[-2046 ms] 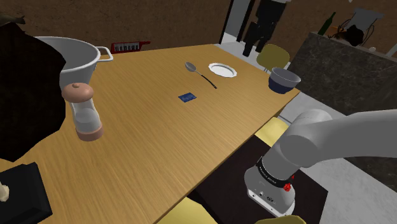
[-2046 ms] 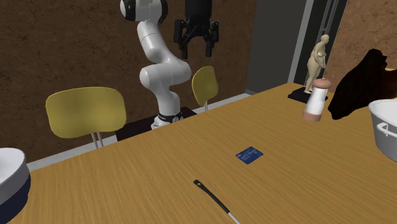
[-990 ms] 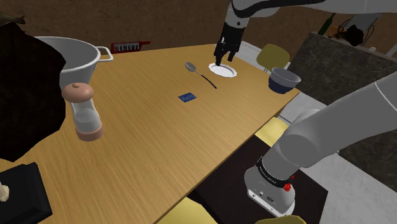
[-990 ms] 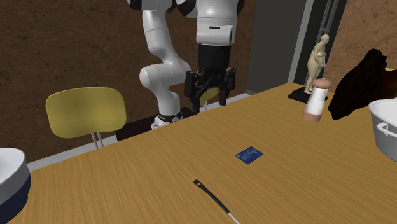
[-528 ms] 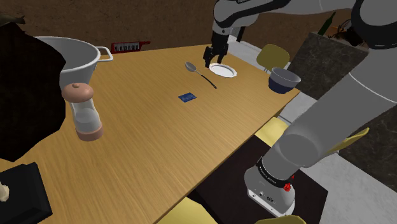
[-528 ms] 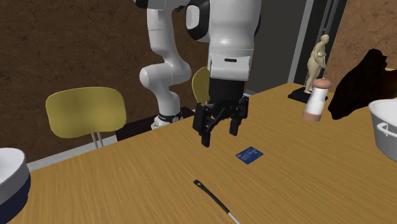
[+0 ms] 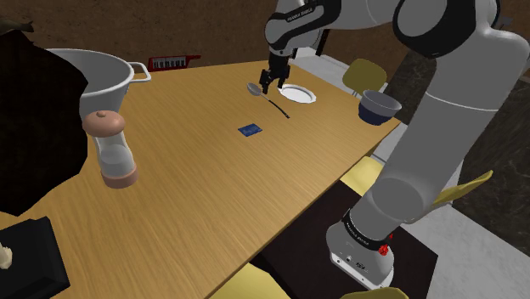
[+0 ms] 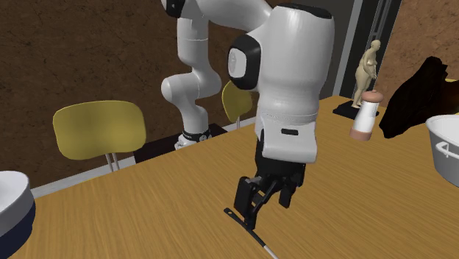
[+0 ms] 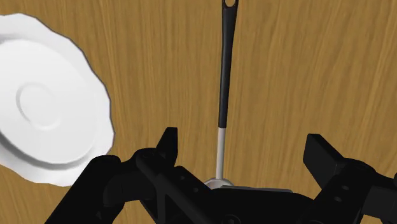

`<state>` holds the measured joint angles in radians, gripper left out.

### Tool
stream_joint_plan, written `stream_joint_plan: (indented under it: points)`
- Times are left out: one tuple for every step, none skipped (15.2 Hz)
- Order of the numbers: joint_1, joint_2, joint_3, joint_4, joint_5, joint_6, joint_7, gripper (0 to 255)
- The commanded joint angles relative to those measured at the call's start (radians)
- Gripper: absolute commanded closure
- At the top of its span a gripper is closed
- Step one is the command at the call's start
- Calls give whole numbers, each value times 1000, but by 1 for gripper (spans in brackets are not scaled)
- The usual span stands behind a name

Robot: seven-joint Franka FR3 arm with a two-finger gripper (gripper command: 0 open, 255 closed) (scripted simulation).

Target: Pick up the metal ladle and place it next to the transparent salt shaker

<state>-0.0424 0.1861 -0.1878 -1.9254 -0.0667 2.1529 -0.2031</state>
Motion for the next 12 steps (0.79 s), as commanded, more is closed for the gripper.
stream_joint_plan:
  points:
    - [-9,77,-1,58,13,21,-11,0]
    - [-13,106,-1,84,17,25,-15,0]
    - [-14,112,-1,80,18,36,-16,0]
    - [-15,119,0,75,19,48,-17,0]
    - [-16,126,0,70,20,59,-18,0]
    - [-17,133,0,66,22,70,-18,0]
    - [-18,140,0,62,23,81,-19,0]
    - [-19,147,0,58,24,92,-20,0]
    - [-20,155,0,55,25,103,-21,0]
    - [-21,159,1,53,26,110,-21,0]
    - [-21,159,1,53,26,110,-21,0]
    - [-21,159,1,53,26,110,-21,0]
